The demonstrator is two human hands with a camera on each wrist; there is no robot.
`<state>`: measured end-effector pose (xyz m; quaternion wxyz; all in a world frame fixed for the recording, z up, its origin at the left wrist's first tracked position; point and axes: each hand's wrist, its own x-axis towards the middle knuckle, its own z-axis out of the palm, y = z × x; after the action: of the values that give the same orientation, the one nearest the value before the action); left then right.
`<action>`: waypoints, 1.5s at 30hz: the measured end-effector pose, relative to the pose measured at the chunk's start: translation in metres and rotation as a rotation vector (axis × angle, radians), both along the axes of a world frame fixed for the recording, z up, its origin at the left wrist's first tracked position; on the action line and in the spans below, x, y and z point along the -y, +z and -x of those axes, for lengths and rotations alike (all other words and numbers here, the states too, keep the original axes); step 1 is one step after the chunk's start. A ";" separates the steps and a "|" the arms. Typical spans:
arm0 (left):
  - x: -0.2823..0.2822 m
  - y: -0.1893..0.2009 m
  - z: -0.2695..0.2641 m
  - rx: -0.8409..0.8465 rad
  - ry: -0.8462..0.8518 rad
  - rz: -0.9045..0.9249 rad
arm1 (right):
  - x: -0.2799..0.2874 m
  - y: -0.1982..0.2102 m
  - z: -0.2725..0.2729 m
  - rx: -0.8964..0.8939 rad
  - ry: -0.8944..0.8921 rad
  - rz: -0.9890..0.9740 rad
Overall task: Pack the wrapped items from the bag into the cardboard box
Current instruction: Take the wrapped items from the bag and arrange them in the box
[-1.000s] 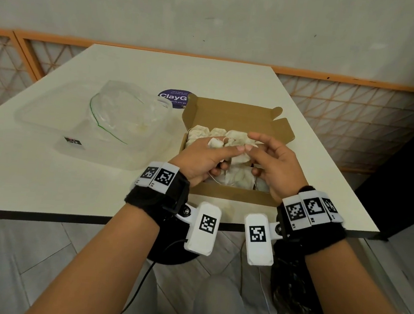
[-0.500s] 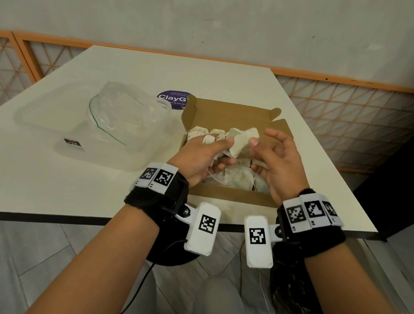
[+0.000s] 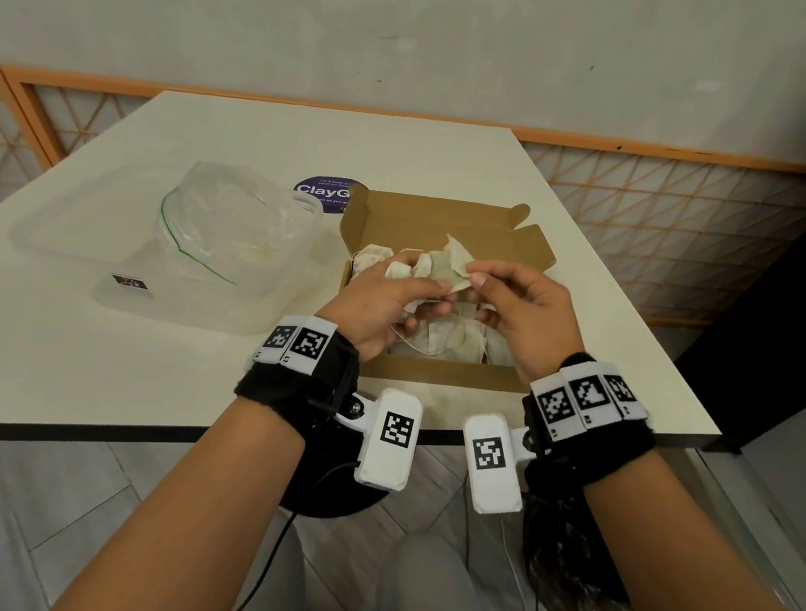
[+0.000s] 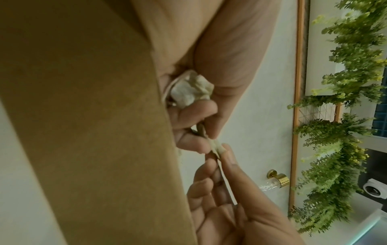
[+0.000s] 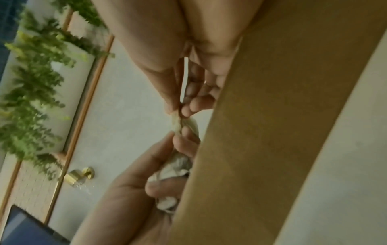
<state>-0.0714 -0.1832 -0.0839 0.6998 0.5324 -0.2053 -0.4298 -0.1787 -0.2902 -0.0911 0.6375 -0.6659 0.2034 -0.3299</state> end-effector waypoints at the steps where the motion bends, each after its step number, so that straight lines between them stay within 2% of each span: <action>1: 0.000 0.000 0.000 0.003 -0.004 0.002 | 0.000 0.002 0.000 0.035 -0.006 -0.054; 3: 0.000 0.000 0.000 0.008 -0.015 0.006 | 0.000 0.004 0.000 0.049 -0.019 -0.083; 7: 0.000 0.000 0.002 0.034 -0.034 0.011 | 0.003 0.006 -0.001 -0.163 0.011 0.109; 9: 0.000 0.000 0.002 0.018 -0.035 0.009 | 0.005 0.012 -0.002 -0.183 -0.061 0.156; 11: 0.000 0.001 0.002 -0.018 -0.033 0.004 | 0.010 0.021 -0.001 -0.160 -0.110 0.107; 19: -0.001 0.001 0.000 -0.068 0.023 -0.003 | 0.022 0.042 0.003 -0.053 -0.038 -0.232; 21: -0.001 0.000 -0.001 -0.082 0.038 0.003 | 0.027 0.046 0.005 -0.077 -0.045 -0.250; 22: 0.000 0.000 -0.002 -0.090 0.052 0.009 | 0.031 0.048 0.008 -0.135 -0.052 -0.190; 26: 0.001 -0.001 -0.004 -0.080 0.091 0.020 | 0.041 0.059 0.028 -0.535 0.035 0.315; 27: 0.001 -0.002 -0.004 -0.078 0.090 0.020 | 0.043 0.060 0.033 -0.594 0.085 0.368; 31: 0.002 -0.003 -0.004 -0.084 0.100 0.023 | 0.048 0.050 0.044 -0.713 0.239 0.382; 36: 0.002 -0.002 -0.004 -0.084 0.106 0.018 | 0.062 0.017 0.039 -0.691 0.033 0.473; 41: 0.002 -0.003 -0.004 -0.073 0.110 0.014 | 0.054 0.022 0.044 -0.556 -0.091 0.777; 43: 0.002 -0.003 -0.004 -0.073 0.105 0.015 | 0.046 0.031 0.055 -0.531 -0.066 0.935; 45: 0.002 -0.003 -0.005 -0.074 0.104 0.016 | 0.038 0.034 0.066 -0.610 0.058 1.106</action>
<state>-0.0665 -0.1847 -0.0867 0.7325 0.5204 -0.1547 -0.4108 -0.2449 -0.3281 -0.0568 0.1208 -0.9663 0.1573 -0.1642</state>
